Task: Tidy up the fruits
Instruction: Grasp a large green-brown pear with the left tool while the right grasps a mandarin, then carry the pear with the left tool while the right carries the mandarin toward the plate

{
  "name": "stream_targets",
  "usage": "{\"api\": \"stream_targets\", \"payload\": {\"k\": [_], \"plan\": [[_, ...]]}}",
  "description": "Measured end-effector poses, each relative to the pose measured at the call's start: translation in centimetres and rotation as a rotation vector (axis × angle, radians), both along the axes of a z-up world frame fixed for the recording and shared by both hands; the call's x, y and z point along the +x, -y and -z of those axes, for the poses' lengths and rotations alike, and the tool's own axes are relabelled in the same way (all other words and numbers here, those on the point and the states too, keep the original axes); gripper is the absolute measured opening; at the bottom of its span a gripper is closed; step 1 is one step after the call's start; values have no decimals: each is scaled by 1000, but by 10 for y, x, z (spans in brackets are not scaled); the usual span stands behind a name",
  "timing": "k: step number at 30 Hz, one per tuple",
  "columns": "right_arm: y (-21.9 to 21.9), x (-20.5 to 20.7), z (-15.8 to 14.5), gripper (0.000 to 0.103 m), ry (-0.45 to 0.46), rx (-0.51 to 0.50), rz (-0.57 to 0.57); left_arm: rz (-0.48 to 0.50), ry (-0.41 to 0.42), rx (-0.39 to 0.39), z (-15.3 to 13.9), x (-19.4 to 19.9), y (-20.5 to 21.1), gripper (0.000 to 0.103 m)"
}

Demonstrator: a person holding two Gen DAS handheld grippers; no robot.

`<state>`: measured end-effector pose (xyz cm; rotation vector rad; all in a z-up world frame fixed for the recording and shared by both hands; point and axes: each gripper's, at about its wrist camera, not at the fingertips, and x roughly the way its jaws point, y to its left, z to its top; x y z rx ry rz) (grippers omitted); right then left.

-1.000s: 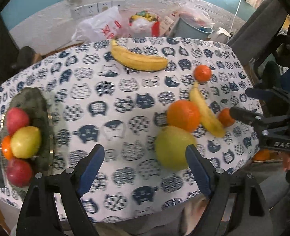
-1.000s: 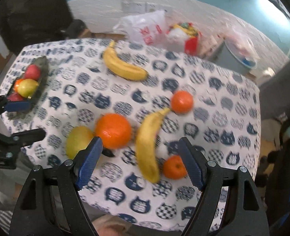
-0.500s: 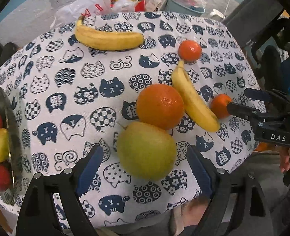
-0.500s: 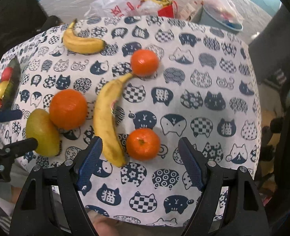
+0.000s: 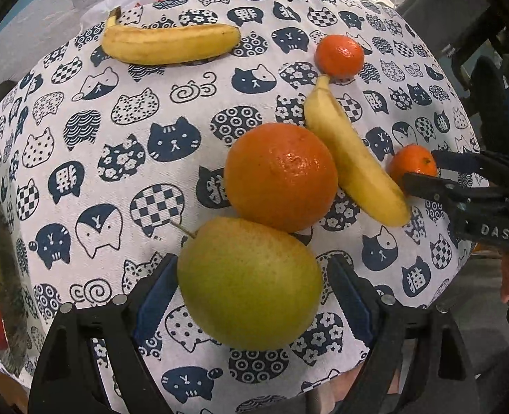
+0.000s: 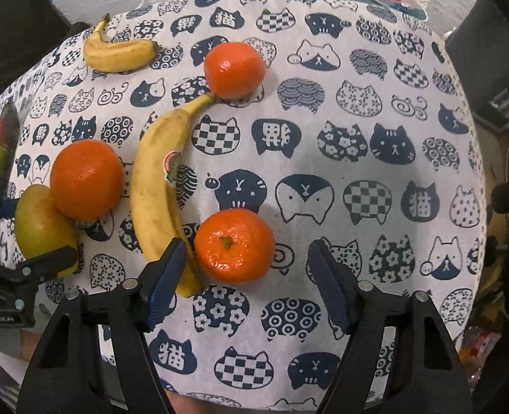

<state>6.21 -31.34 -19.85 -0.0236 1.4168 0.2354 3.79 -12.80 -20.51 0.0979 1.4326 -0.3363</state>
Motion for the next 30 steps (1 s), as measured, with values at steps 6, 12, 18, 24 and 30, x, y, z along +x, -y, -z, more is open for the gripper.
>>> {"api": "stream_targets", "payload": {"k": [6,12,18,24,30], "plan": [[5,2,7,49,-13,58,15,32,-3,-2,6,2,3,75],[0,4,10,46,-2,52,-6,44,5,-14,5,2,3,75],[-6,4,4,46,35,30,-17,63,36,14,-1,-7,0,75],[-8,4,-19,46,97,42,-20,50,69,33,-11,-11,-16,74],[-18,3,-42,46,181,57,-57,29,117,30,-32,-15,-30,74]]}}
